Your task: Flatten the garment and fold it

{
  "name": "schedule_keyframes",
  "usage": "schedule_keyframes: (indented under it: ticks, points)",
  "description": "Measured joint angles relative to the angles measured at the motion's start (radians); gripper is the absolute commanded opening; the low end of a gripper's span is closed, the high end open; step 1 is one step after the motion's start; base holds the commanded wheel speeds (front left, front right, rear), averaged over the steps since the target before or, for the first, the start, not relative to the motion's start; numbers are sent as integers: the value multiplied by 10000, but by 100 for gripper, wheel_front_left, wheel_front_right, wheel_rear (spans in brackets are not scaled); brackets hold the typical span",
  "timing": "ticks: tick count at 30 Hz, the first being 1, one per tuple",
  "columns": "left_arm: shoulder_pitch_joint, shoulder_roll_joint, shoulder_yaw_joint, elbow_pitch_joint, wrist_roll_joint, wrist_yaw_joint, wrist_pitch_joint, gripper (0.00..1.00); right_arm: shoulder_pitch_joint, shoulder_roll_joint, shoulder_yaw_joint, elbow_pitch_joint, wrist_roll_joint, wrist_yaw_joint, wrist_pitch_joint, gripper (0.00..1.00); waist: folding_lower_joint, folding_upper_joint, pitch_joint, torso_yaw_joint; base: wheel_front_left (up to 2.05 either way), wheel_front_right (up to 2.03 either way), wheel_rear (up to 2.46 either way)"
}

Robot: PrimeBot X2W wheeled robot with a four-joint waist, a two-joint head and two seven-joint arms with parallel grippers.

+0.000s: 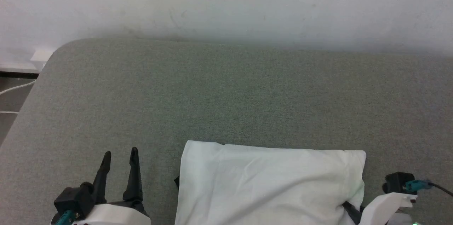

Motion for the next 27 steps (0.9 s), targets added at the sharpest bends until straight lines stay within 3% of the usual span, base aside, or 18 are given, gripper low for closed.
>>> schedule_keyframes:
  ticks: [6, 12, 22, 27]
  points:
    - [0, -188, 337, 360, 199, -334, 0, 100, -11, 203, 186, 140, 176, 15, -612, 0, 2, 0, -138, -113, 0, 0, 0]
    - [2, -351, 548, 512, 382, -619, 0, 100, -40, 173, -343, 199, 334, 100, -1035, 0, 2, 0, -327, -295, 0, 0, 0]
    - [3, -635, 798, 704, 694, -901, 0, 100, -255, -750, -2422, 602, 211, 92, -988, 0, 3, 0, -469, -508, 0, 0, 0]
    - [3, -763, 913, 807, 769, -1058, 0, 100, -256, -941, -2564, 499, 167, 90, -836, 0, 2, 0, -540, -546, 0, 0, 0]
